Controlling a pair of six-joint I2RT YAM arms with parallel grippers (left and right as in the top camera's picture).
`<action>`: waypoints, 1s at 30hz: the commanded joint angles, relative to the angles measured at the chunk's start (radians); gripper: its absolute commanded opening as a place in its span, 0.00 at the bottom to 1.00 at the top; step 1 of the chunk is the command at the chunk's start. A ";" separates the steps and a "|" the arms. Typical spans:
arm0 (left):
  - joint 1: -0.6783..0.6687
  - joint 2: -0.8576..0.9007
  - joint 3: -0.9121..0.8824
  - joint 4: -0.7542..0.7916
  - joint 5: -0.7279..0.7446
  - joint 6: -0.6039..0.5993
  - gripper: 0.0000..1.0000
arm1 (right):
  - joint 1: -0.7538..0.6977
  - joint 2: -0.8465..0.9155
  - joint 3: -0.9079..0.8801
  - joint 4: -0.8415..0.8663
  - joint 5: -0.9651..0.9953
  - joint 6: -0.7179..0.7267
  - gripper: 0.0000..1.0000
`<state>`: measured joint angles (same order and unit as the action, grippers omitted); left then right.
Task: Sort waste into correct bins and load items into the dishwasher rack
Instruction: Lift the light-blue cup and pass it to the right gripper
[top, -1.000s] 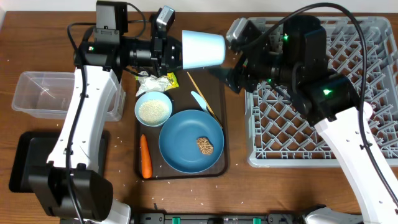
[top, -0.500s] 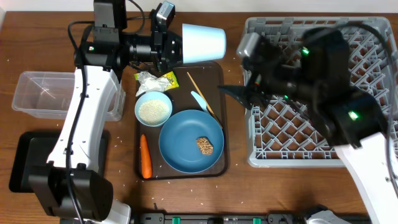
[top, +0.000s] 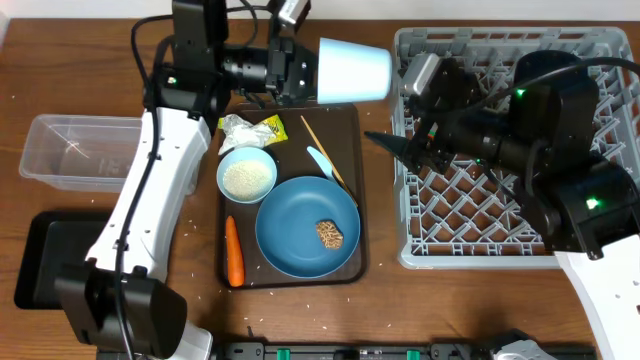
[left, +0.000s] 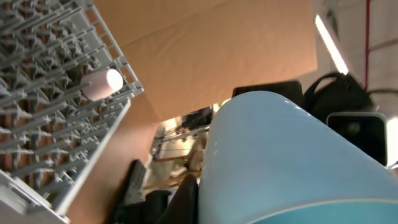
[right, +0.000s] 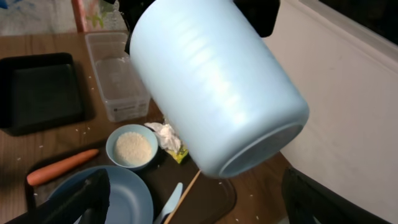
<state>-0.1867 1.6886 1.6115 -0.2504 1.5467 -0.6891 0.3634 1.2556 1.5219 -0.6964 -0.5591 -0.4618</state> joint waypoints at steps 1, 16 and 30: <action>-0.003 -0.017 0.006 0.006 0.013 0.119 0.06 | -0.018 -0.005 0.008 -0.016 0.013 -0.023 0.82; -0.011 -0.017 0.005 0.006 0.026 0.148 0.06 | -0.018 -0.018 0.008 0.083 0.025 -0.050 0.84; -0.027 -0.017 0.005 0.006 0.026 0.097 0.06 | -0.019 0.063 0.008 0.202 -0.001 -0.067 0.86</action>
<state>-0.2058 1.6886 1.6115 -0.2489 1.5345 -0.5873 0.3637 1.3071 1.5223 -0.5034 -0.5495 -0.5156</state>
